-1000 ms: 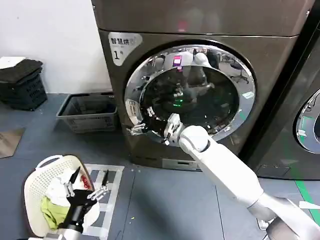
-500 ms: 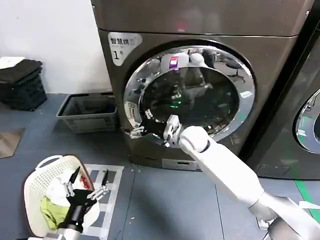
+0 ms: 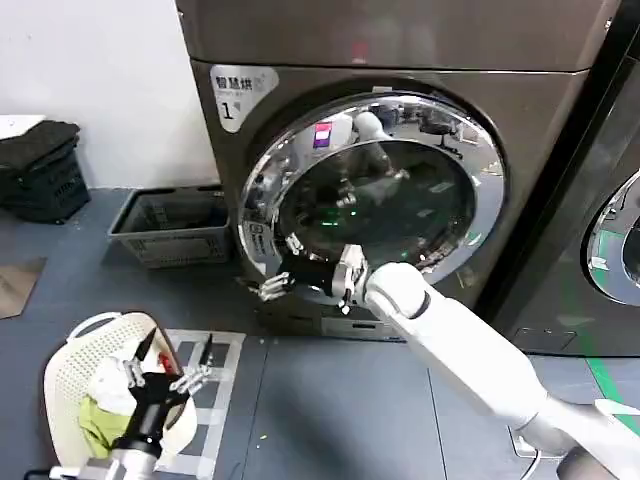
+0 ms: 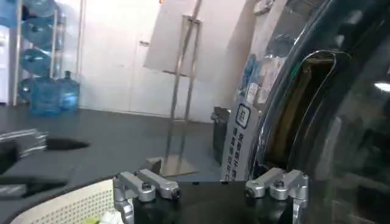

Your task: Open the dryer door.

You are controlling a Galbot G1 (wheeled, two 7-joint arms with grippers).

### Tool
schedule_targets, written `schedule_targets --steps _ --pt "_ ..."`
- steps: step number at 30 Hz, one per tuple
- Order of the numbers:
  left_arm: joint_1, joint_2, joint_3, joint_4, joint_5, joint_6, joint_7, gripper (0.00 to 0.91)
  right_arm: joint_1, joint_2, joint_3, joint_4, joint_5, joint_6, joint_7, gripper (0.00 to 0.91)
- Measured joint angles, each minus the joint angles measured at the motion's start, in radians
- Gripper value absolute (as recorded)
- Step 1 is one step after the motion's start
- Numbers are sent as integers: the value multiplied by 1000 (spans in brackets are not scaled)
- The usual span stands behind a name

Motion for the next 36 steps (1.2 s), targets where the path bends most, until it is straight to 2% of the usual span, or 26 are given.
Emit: schedule_targets --steps 7,16,36 --pt "-48 35 -46 5 -83 22 10 907 -20 -27 2 45 2 0 -8 907" --pt "-99 69 -67 25 -116 40 5 907 -51 -81 8 115 5 12 -47 907" --pt "-280 157 -86 83 -191 114 95 907 -126 -173 37 225 -3 62 -123 907"
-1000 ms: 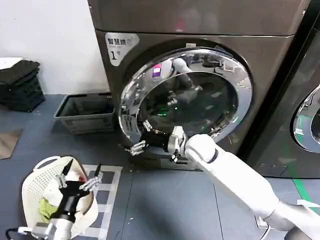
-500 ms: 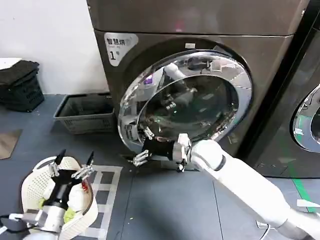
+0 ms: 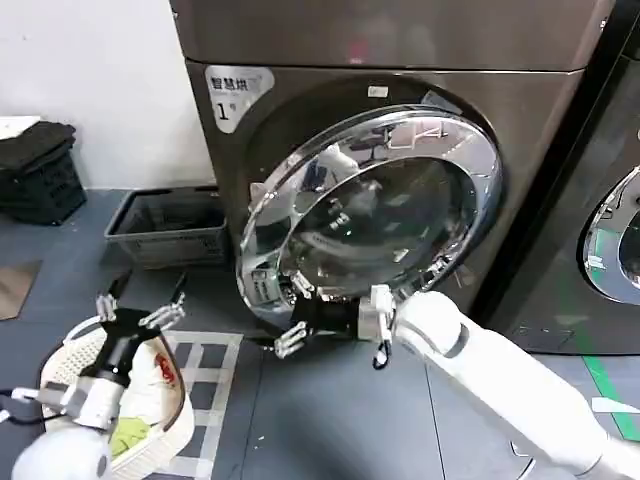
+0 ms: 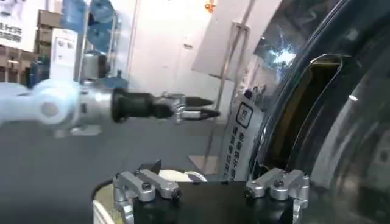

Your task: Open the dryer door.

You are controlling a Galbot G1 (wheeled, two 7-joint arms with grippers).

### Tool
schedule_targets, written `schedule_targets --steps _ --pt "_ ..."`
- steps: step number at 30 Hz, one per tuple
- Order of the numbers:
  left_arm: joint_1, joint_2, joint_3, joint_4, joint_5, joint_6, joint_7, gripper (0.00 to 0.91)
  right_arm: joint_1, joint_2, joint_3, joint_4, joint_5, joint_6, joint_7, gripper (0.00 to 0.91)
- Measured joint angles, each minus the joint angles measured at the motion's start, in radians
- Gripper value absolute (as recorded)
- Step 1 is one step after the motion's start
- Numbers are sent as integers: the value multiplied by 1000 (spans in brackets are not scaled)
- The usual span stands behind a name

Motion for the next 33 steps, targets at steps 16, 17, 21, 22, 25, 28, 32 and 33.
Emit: schedule_targets --steps 16,17,21,22,25,28,32,33 --pt "-105 94 80 66 2 -13 95 907 -79 -92 43 80 -24 48 -82 907" --pt "-112 98 84 71 2 -14 98 907 -85 -97 47 83 -26 51 -87 907" --pt "-142 115 102 90 -3 -15 112 907 -108 -118 60 99 -27 62 -107 907" --pt "-149 118 105 94 -4 -15 115 907 -113 -125 64 103 -27 67 -115 907" --pt "-172 129 114 110 -13 -15 128 907 -131 -142 73 113 -26 79 -131 907" --pt "-191 138 122 124 -17 -20 145 907 -151 -161 84 125 -22 81 -151 907" --pt "-214 146 136 139 -25 -25 159 907 -185 -185 106 144 -20 91 -181 907" --pt "-219 147 139 142 -27 -25 161 907 -196 -192 113 149 -20 95 -190 907"
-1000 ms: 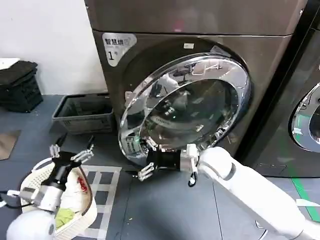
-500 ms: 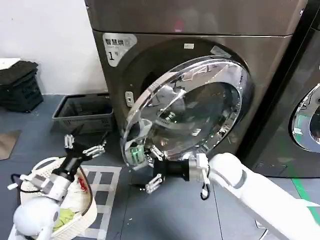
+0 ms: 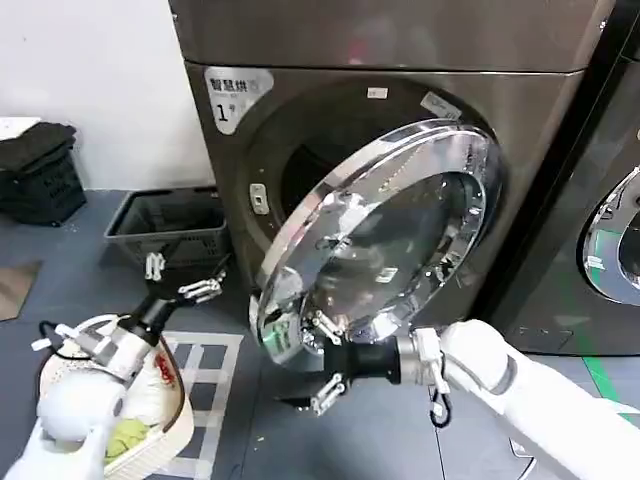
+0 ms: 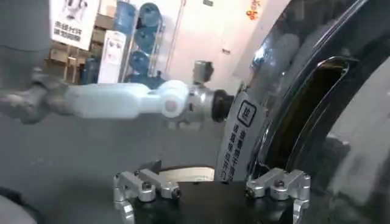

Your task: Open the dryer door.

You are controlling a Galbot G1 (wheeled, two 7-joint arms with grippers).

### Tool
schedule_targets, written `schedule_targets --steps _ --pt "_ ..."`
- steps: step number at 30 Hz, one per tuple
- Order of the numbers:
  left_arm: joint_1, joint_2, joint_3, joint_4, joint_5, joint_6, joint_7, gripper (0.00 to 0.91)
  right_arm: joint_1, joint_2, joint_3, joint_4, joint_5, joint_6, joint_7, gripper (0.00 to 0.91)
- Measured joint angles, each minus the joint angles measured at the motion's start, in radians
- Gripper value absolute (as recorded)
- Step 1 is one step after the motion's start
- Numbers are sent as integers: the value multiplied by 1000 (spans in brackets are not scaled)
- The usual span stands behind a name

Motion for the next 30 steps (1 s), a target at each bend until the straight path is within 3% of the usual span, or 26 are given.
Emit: schedule_targets --steps 10,30 --pt "-58 31 66 29 21 -8 50 907 -86 -54 68 18 24 57 -123 907" --pt "-129 108 282 39 60 -31 103 907 -328 -121 318 60 33 109 -280 907"
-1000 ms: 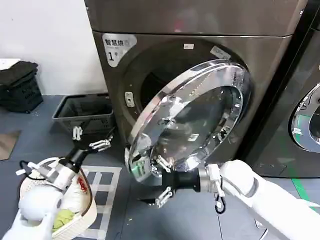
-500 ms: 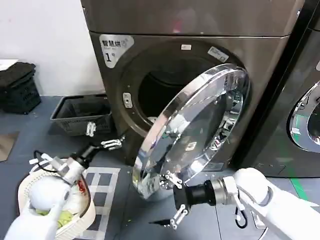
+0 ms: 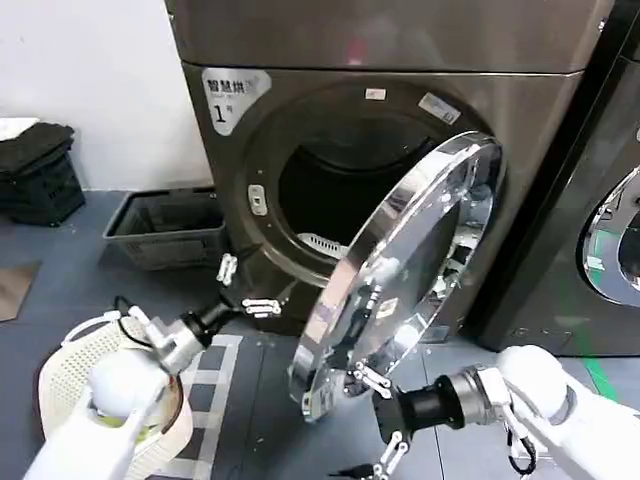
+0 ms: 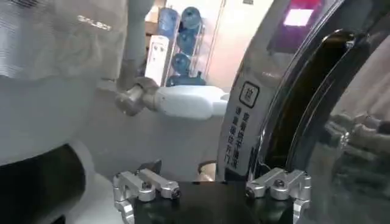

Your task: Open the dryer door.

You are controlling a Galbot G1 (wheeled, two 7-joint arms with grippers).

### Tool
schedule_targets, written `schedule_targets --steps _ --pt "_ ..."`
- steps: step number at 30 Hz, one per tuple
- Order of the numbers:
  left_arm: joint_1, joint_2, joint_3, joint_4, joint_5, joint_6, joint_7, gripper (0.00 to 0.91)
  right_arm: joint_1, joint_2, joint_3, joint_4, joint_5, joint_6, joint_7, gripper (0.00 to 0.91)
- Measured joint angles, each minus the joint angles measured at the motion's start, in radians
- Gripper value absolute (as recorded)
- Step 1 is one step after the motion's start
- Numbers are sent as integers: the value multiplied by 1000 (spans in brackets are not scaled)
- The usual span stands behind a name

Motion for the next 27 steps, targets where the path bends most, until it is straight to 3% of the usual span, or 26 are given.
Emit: schedule_targets --steps 27 --pt "-104 64 213 4 21 -14 35 907 -402 1 478 21 -9 58 -40 907"
